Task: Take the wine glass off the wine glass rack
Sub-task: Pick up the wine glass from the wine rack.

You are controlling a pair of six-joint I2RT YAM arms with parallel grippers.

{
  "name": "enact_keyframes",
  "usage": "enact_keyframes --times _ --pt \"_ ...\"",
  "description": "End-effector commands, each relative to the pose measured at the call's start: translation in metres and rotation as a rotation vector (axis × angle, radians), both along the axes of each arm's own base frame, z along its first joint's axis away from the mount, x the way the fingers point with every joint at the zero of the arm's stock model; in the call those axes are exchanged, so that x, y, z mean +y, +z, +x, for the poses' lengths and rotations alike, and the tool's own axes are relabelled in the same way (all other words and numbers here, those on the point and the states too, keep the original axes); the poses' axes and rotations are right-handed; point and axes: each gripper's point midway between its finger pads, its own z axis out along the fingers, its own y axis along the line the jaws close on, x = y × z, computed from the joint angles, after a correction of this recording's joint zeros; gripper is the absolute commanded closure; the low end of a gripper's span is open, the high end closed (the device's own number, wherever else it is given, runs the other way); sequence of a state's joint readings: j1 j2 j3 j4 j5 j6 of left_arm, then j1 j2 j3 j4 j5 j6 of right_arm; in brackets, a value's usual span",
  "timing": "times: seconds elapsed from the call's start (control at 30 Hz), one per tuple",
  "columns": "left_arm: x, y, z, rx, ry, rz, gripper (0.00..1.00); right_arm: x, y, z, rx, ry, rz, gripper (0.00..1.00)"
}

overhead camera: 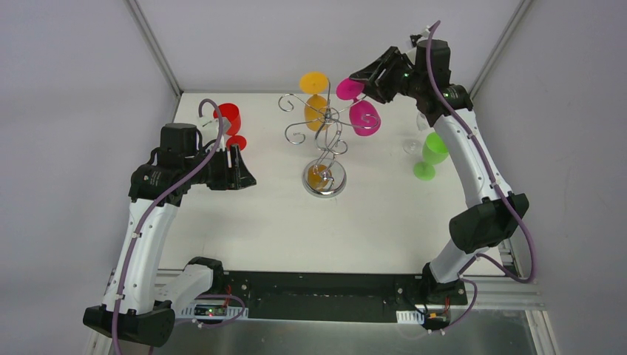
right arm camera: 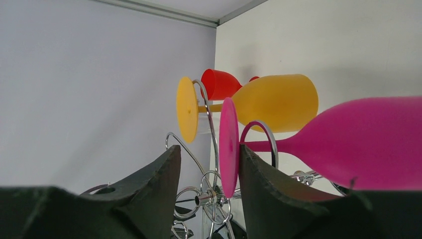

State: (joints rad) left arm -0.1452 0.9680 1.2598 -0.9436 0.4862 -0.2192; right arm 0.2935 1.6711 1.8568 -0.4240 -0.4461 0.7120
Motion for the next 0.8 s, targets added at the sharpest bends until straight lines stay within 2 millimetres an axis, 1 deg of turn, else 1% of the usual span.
enact_keyframes --times 0.0,0.13,0.23,0.43,0.57,0.77 --pt "0.0015 -0.0033 -0.0018 -0.004 -0.009 0.02 0.46 0.0038 0.0133 -0.0151 -0.028 0.046 0.002 0.54" --pt "0.0015 -0.0033 -0.0018 -0.004 -0.01 0.021 0.46 0.004 0.0108 -0.0162 -0.018 0.05 -0.001 0.62" --pt "0.0019 -0.0035 -0.0017 -0.005 -0.008 0.023 0.46 0.0047 0.0099 -0.0172 -0.012 0.056 -0.001 0.73" --pt "0.0016 -0.0048 -0.002 0.0 -0.01 0.023 0.46 0.0044 0.0095 -0.0196 -0.006 0.059 0.001 0.87" --pt "0.0019 -0.0046 -0.0021 -0.002 -0.008 0.023 0.46 0.0054 0.0077 -0.0198 0.004 0.062 0.004 1.0" --pt "0.002 -0.0047 -0.0015 -0.001 -0.007 0.024 0.46 0.0045 0.0045 -0.0193 0.022 0.052 0.01 1.0"
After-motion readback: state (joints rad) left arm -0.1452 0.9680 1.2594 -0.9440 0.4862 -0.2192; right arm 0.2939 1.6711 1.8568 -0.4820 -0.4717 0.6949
